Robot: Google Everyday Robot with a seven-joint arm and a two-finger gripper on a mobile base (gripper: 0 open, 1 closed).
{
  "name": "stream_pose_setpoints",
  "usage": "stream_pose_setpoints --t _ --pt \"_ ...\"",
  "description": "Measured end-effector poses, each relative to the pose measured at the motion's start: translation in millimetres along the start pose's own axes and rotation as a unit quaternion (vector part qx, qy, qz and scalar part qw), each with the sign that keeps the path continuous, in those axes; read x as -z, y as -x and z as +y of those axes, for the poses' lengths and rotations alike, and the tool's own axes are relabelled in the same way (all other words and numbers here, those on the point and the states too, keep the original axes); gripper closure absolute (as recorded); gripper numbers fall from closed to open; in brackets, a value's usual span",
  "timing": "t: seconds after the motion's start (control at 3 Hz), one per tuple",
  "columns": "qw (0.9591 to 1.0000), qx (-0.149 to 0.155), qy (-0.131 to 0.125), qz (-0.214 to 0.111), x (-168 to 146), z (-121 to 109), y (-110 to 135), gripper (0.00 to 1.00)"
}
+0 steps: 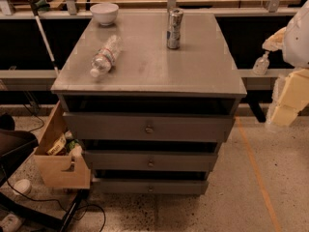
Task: Pick redbull can
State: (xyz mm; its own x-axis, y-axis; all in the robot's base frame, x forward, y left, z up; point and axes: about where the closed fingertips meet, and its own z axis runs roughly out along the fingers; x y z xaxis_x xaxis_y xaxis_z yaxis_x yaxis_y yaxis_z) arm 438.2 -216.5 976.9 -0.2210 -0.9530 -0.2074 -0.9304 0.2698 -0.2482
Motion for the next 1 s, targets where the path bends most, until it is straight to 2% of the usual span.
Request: stream_pose_setpoints --t 0.33,0.67,1.0 --pt "1.0000 0.000 0.000 0.000 0.0 0.0 0.0 0.00" --pt "0.9992 -0.001 -0.014 -0.037 -8.3 -24.4 15.4 0.00" --pt "0.9927 -0.024 -0.049 -0.108 -24.8 -89.0 45.5 0.00"
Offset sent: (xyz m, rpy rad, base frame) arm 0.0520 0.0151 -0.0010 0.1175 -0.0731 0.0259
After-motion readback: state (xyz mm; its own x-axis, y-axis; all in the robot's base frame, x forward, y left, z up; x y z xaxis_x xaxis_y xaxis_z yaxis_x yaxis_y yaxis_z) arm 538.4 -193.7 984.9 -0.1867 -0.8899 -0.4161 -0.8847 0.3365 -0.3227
